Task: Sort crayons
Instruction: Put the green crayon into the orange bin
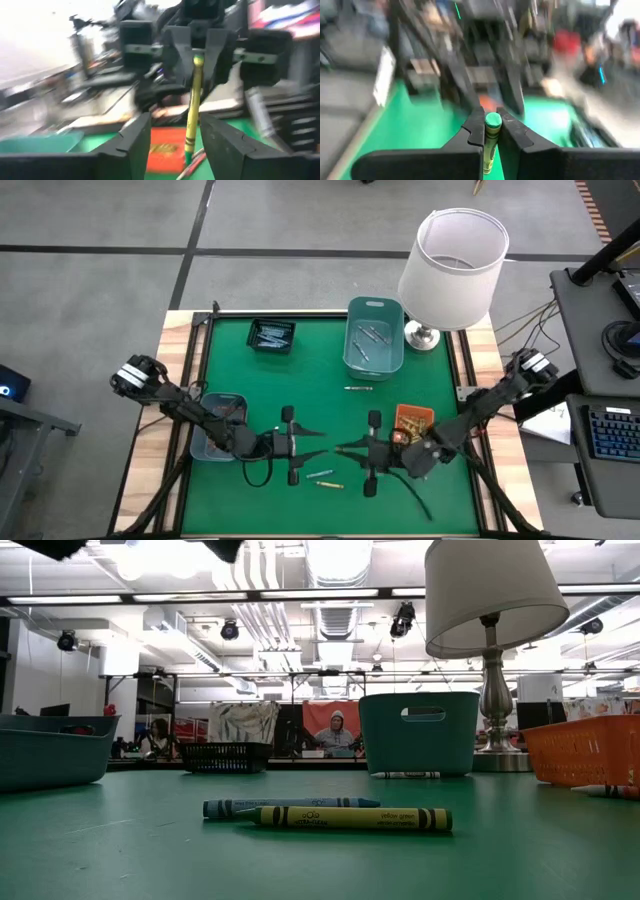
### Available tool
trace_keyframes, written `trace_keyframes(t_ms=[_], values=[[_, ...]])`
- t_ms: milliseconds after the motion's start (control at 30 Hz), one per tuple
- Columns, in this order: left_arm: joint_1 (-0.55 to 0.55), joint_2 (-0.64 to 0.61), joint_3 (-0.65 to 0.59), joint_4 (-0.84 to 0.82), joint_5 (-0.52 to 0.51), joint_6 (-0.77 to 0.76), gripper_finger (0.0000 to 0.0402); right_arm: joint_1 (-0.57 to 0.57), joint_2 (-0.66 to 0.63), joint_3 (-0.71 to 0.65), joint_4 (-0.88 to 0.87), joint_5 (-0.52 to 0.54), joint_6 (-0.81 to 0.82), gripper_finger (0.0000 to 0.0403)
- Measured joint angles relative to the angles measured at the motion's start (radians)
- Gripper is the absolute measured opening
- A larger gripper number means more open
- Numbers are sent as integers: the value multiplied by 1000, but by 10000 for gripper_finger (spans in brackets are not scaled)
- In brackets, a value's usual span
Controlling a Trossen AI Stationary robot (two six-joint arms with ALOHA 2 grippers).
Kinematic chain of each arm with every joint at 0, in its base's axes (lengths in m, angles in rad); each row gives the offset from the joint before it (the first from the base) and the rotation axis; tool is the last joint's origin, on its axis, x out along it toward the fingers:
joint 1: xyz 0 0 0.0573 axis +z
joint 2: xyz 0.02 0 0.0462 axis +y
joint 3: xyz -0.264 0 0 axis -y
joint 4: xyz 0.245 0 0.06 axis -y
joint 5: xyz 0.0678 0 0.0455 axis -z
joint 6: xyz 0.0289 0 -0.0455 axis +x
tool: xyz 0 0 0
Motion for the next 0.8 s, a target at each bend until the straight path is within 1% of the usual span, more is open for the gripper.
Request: trace_keyframes(t_ms=[67, 133, 167, 233, 300, 367, 433, 500, 567, 667, 733, 800], values=[[-14, -15, 0, -67, -108, -16, 162, -8, -33, 54, -330, 21, 183, 15], [-28, -32, 0, -144, -197, -46, 166, -24, -48, 121, -720, 9, 448, 14], [-34, -41, 0, -177, -223, -63, 167, -29, -49, 150, -910, 9, 595, 14], [-41, -54, 0, -221, -240, -89, 168, -30, -41, 183, -1264, 9, 892, 14], [-47, -59, 0, -233, -241, -96, 168, -25, -33, 184, -1517, -10, 1169, 14], [-47, -59, 0, -234, -241, -96, 168, -20, -33, 166, -1674, -66, 1387, 14], [-47, -59, 1, -237, -241, -96, 168, -20, -34, 133, -1740, -128, 1514, 14], [-47, -59, 1, -239, -241, -102, 168, -20, -34, 98, -1737, -177, 1566, 14], [-47, -59, 1, -239, -241, -104, 168, -21, -34, 63, -1714, -198, 1579, 13], [-47, -59, 1, -239, -241, -104, 168, -22, -33, 18, -1654, -199, 1571, 15], [-47, -59, 1, -239, -241, -104, 168, -23, -33, 5, -1647, -214, 1587, 26], [-47, -59, 2, -239, -240, -104, 168, -23, -33, 0, -1650, -236, 1594, 45]])
